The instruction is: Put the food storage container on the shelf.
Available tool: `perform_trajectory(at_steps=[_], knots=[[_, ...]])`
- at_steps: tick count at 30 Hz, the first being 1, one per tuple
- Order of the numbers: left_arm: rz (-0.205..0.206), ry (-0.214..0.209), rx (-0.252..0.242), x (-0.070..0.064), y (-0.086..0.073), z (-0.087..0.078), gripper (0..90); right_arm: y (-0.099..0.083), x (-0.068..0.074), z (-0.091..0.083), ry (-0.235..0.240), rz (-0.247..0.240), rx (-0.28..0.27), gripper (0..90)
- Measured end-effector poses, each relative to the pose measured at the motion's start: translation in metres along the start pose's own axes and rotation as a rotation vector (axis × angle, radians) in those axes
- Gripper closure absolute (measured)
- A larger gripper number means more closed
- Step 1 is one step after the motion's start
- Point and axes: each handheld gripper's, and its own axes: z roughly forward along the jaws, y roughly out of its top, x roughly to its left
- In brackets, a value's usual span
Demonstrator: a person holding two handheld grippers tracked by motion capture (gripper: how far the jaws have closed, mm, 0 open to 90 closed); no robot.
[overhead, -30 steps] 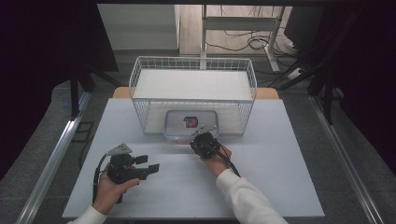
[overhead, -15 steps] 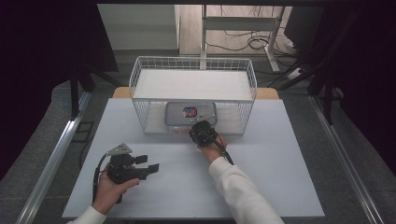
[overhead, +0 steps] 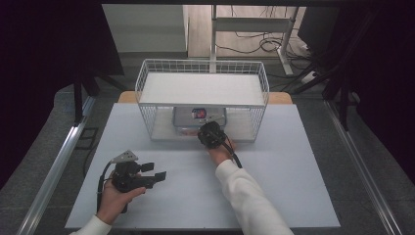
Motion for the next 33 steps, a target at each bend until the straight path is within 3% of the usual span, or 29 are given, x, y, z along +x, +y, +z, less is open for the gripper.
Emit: perform_trajectory(at_steps=[4, 7, 11, 14, 19, 25, 30, 32, 33], knots=[[-0.002, 0.007, -0.005, 0.002, 0.000, -0.001, 30.3, -0.001, 0.000, -0.006, 0.014, -0.005, 0.001, 88.8], [-0.004, 0.012, -0.006, 0.003, 0.000, -0.002, 30.3, -0.004, 0.004, -0.020, 0.032, -0.052, -0.004, 88.8], [-0.006, 0.018, -0.007, 0.004, 0.000, -0.004, 30.3, -0.019, 0.007, -0.050, 0.060, -0.122, 0.001, 88.8], [-0.013, 0.026, -0.005, 0.005, -0.002, -0.005, 30.3, -0.032, 0.004, -0.075, 0.077, -0.137, -0.005, 88.8], [-0.015, 0.041, -0.001, 0.007, -0.005, -0.008, 30.1, -0.064, -0.008, -0.118, 0.103, -0.123, -0.043, 88.8], [-0.003, 0.063, 0.006, 0.007, -0.007, -0.008, 29.9, -0.100, -0.029, -0.164, 0.096, -0.100, -0.047, 88.7], [0.006, 0.069, 0.021, 0.005, -0.008, -0.003, 29.8, -0.125, -0.049, -0.187, 0.074, -0.065, -0.040, 87.9], [0.013, 0.071, 0.031, 0.003, -0.008, -0.001, 29.7, -0.129, -0.053, -0.191, 0.090, -0.055, -0.039, 80.3], [0.019, 0.075, 0.032, 0.003, -0.008, -0.001, 29.5, -0.130, -0.055, -0.191, 0.100, -0.053, -0.043, 68.1]])
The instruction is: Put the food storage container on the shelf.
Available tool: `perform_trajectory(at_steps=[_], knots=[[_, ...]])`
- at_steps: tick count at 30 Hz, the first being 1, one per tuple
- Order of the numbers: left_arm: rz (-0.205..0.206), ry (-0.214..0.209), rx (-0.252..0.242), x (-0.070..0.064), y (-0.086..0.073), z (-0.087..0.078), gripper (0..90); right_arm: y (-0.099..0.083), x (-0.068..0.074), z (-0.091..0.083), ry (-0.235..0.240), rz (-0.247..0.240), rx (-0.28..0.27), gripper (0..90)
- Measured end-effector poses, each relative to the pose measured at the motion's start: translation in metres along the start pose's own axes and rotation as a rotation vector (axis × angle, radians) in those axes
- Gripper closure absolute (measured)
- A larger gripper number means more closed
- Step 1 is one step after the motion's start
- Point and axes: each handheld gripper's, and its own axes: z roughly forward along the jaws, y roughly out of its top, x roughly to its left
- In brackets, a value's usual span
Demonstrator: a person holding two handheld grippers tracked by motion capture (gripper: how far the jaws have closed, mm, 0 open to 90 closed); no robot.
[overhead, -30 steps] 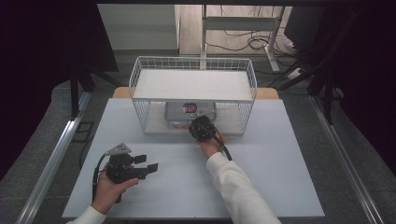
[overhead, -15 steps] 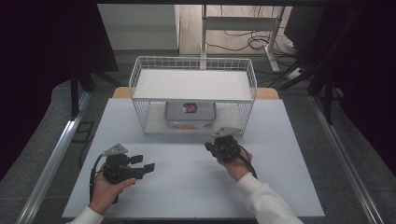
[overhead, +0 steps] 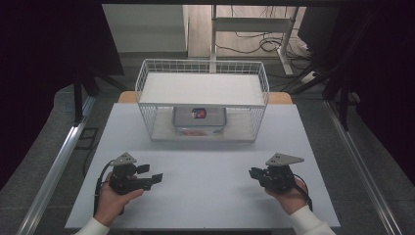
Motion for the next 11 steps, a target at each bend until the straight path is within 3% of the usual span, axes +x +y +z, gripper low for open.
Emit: perform_trajectory(at_steps=[2, 4, 11], knots=[[0.009, 0.004, 0.006, -0.0008, -0.0002, 0.0007, 29.1, 0.0002, 0.0003, -0.0006, -0.025, 0.005, -0.017, 46.4], [0.012, 0.006, 0.009, -0.0005, -0.0005, 0.0011, 28.9, 0.0010, -0.0001, -0.0006, -0.025, 0.014, -0.032, 38.3], [0.011, 0.003, 0.009, 0.0016, 0.0004, 0.0019, 28.7, -0.0018, -0.0023, 0.0018, -0.033, 0.011, -0.032, 27.8]])
